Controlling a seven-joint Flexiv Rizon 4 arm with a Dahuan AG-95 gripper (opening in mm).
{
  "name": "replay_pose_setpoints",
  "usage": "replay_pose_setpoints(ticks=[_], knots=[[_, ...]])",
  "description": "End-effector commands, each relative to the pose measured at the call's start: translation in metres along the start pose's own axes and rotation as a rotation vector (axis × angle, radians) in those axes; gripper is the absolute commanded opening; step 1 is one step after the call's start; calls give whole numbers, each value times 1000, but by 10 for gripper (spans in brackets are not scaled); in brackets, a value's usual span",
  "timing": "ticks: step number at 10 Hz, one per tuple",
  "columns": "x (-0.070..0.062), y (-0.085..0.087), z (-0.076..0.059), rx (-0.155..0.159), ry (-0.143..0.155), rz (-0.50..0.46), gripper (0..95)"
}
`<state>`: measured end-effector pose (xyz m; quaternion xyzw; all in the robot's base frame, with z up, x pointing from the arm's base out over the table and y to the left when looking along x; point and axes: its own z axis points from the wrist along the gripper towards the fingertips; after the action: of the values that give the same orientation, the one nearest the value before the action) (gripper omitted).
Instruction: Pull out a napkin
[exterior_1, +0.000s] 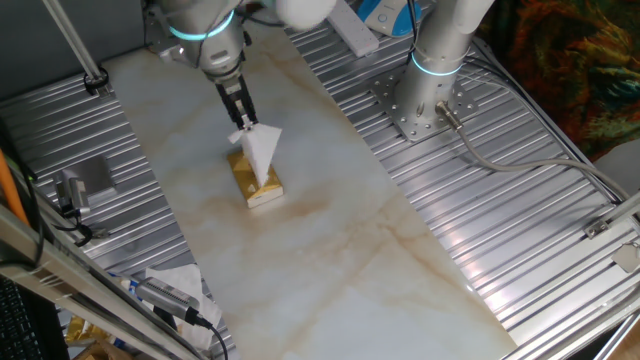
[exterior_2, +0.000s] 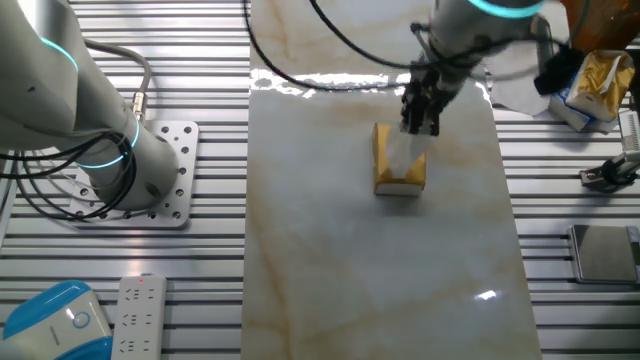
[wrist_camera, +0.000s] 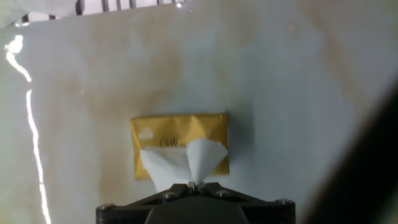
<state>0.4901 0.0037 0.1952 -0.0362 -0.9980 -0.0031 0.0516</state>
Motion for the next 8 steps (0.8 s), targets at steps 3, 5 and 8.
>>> replay_pose_setpoints(ticks=[3, 5, 8], knots=[[4, -16, -13, 7, 1, -41, 0], [9, -17, -26, 9, 2, -39, 0], [15, -35, -36, 16, 3, -81, 0]])
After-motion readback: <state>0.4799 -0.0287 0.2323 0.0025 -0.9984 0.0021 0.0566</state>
